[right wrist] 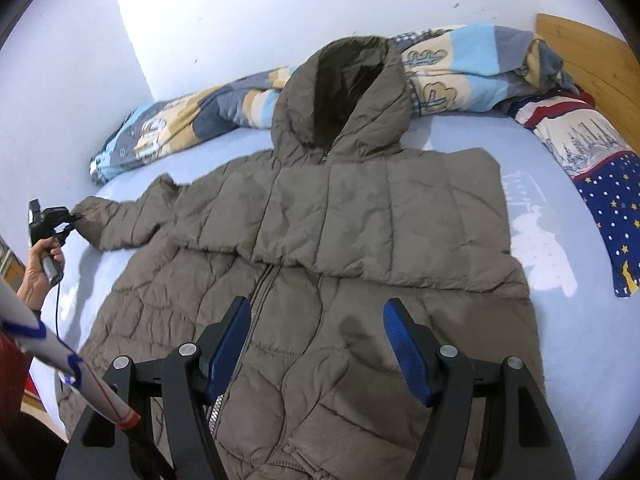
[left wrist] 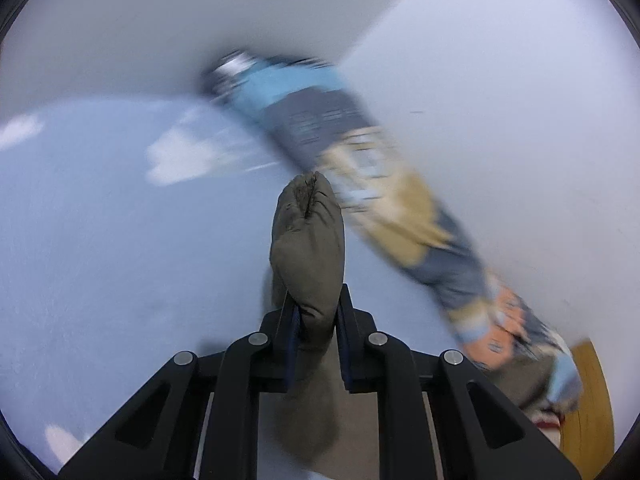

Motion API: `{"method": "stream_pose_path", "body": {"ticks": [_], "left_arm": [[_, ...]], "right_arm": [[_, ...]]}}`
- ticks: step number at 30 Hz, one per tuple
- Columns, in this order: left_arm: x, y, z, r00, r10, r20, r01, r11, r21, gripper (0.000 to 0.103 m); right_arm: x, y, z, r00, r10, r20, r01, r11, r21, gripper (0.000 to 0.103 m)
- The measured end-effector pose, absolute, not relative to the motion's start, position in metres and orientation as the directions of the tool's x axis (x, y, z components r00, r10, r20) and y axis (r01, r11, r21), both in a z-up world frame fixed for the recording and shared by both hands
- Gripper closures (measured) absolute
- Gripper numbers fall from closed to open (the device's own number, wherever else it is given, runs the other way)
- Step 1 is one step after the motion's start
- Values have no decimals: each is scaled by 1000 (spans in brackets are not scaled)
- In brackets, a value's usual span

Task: Fold large clothes
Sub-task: 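Grasp the other sleeve cuff with the left tool and lift it, then fold the held sleeve across the jacket body with the left tool and release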

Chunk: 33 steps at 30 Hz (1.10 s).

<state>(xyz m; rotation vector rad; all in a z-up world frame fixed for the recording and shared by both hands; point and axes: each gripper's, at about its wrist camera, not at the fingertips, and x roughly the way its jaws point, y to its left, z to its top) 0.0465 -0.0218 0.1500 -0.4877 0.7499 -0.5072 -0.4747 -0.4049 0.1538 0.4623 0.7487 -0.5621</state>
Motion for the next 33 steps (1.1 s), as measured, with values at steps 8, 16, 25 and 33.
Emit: {"method": "stream_pose_path", "body": {"ticks": [8, 16, 25, 33], "left_arm": [[-66, -128, 254, 555, -731, -397, 550, 680, -484, 88], [-144, -204, 282, 462, -777, -428, 671, 622, -403, 88], [-230, -301, 273, 333, -806, -489, 763, 535, -362, 88], [-306, -383, 212, 223, -765, -605, 812, 488, -318, 88]], "right_arm": [[-505, -433, 179, 640, -384, -666, 691, 666, 280, 29], [-538, -456, 199, 655, -452, -606, 728, 591, 347, 29], [-573, -480, 210, 672, -479, -565, 737, 509, 444, 29], [-600, -490, 214, 677, -494, -546, 736, 463, 493, 29]]}}
